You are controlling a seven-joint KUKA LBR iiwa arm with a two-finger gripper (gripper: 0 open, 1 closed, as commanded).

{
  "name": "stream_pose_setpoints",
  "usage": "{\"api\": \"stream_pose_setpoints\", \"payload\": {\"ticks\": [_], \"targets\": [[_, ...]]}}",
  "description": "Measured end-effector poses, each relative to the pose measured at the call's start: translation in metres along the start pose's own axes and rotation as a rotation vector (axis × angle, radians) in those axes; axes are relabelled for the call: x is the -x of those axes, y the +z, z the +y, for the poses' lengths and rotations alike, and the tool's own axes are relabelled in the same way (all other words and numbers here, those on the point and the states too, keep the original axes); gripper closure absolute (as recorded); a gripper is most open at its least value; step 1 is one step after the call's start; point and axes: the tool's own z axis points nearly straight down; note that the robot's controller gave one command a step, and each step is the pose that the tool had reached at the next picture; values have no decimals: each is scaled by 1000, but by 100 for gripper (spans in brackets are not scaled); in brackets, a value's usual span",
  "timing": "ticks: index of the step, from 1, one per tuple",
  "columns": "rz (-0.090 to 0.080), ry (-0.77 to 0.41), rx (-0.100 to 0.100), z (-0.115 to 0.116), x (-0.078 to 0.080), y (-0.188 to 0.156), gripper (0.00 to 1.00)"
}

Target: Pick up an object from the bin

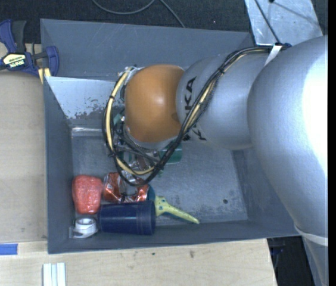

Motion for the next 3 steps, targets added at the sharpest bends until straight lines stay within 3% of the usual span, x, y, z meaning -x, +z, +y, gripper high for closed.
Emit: {"api": "stream_pose_setpoints", "payload": {"ticks": [1,2,3], "targets": [[-13,-197,1,63,-7,17,100],[-13,-197,1,63,-7,17,100],[-12,-198,1,64,-10,-26,100]]}}
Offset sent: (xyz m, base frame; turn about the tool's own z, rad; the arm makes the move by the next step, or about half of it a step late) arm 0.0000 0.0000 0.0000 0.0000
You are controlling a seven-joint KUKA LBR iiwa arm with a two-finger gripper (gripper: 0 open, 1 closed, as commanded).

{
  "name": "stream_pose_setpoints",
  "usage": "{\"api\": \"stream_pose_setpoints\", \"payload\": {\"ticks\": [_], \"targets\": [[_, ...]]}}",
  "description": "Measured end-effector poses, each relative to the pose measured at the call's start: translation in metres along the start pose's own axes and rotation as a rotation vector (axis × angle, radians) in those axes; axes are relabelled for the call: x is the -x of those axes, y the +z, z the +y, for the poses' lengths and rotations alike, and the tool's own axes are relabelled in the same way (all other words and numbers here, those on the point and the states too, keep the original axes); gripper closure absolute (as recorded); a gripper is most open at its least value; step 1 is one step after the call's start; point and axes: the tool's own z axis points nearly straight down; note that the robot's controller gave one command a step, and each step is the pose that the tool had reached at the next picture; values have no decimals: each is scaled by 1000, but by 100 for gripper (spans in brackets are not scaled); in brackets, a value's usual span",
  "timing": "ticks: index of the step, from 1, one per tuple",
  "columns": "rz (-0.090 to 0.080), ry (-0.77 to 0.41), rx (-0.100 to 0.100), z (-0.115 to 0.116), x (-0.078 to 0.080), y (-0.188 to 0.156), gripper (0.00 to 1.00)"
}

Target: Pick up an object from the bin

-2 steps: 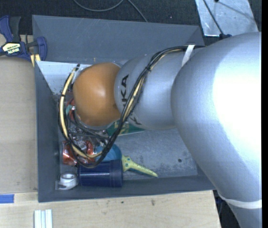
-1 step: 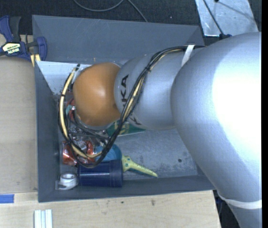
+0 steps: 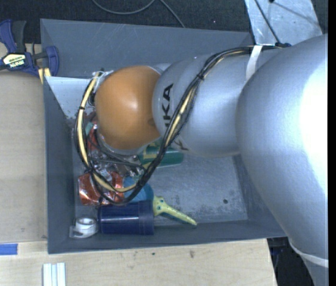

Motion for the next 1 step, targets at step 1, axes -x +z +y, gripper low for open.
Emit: {"api": "stream_pose_setpoints", "payload": {"ticks": [1], "targets": [[-2,11,0,-8,-3,-48,100]]}}
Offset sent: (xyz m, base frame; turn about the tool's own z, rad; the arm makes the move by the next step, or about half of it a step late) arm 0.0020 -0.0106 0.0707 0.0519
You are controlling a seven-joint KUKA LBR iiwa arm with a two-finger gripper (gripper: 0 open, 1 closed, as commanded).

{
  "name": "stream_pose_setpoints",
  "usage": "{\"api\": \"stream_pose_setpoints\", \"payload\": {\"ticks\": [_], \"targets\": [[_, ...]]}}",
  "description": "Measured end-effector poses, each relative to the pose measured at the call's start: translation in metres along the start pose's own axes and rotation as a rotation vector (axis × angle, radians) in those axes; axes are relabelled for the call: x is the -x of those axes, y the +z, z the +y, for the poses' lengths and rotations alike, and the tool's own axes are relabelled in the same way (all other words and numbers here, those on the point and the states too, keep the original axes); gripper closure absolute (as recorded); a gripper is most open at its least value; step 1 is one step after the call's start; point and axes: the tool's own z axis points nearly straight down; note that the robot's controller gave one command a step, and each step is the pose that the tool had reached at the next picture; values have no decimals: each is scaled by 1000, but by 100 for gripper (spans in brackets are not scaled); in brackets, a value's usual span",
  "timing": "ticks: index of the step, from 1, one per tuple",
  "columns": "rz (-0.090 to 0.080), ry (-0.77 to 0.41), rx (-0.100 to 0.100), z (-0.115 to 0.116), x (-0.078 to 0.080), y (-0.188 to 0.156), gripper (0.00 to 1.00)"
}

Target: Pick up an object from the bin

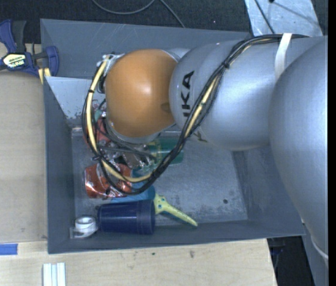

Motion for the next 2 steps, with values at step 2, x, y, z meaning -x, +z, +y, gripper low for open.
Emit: {"api": "stream_pose_setpoints", "payload": {"ticks": [2], "targets": [[-2,39,0,-7,-1,-38,100]]}}
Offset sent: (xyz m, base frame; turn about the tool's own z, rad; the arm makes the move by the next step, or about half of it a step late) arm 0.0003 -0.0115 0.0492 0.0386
